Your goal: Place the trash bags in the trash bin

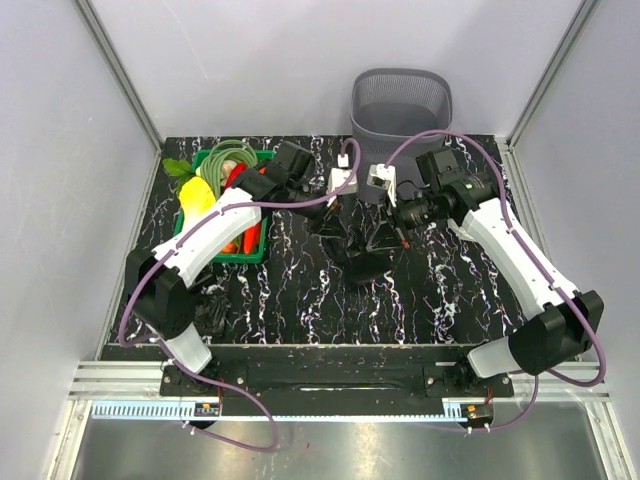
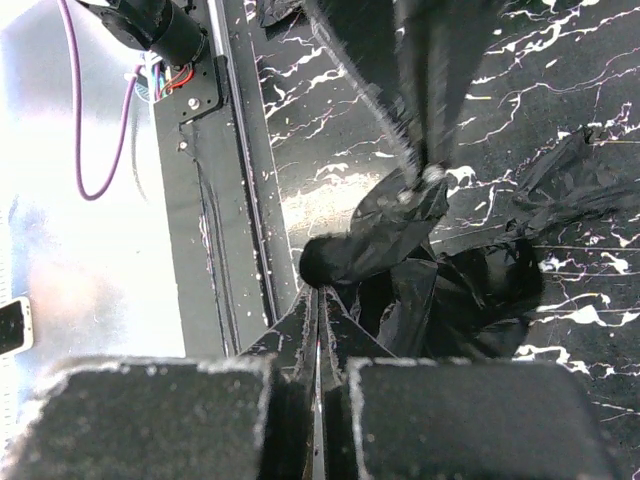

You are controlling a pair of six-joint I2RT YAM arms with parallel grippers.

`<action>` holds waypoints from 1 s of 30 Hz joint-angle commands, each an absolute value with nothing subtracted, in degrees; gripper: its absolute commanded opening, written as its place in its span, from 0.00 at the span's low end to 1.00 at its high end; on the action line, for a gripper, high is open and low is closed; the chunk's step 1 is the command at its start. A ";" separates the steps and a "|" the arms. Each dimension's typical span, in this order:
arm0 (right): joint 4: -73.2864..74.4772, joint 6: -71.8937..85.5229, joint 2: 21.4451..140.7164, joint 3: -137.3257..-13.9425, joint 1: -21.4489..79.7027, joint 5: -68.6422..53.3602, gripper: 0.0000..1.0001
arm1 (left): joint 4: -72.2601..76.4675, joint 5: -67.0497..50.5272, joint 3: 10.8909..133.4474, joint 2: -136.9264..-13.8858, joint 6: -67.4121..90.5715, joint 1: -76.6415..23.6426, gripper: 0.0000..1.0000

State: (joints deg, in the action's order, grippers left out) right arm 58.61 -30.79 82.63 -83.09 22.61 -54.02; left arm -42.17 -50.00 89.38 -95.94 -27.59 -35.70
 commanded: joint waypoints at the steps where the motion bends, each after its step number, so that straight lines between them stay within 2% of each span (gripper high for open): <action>1: 59.24 -31.20 80.60 -82.00 23.03 -54.14 0.00 | -34.99 -48.95 89.38 -92.55 -21.63 -33.75 0.16; 4: 59.85 -31.38 81.03 -81.91 22.94 -55.37 0.00 | -33.23 -47.81 89.38 -92.72 -18.73 -33.66 0.18; 8: 60.56 -31.99 81.65 -82.18 23.03 -55.99 0.00 | -30.24 -44.48 89.65 -93.08 -13.28 -33.66 0.02; 11: 60.47 -32.08 81.91 -82.18 23.03 -55.11 0.00 | -31.72 -48.32 90.35 -93.43 -15.19 -33.66 0.01; 13: 60.64 -32.43 82.00 -82.27 23.03 -55.20 0.00 | -34.70 -55.94 90.79 -93.60 -18.35 -33.49 0.15; 16: 60.47 -32.87 82.35 -82.44 22.94 -53.88 0.00 | -40.58 -64.22 92.10 -93.96 -23.97 -33.31 0.44; 19: 60.47 -33.22 82.35 -82.62 22.94 -52.74 0.00 | -49.89 -68.72 94.74 -94.39 -33.19 -32.96 0.61; 24: 60.55 -33.49 82.44 -83.50 22.94 -52.38 0.00 | -55.72 -70.13 95.19 -94.39 -38.84 -32.96 0.67; 30: 61.08 -33.58 83.23 -84.46 22.94 -53.70 0.00 | -56.07 -72.16 93.60 -96.41 -39.99 -33.83 0.71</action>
State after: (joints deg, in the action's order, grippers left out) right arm 59.99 -32.60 82.63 -82.04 22.61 -53.01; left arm -54.78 -67.72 93.25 -95.61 -35.66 -33.28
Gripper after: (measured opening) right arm 0.009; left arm 0.703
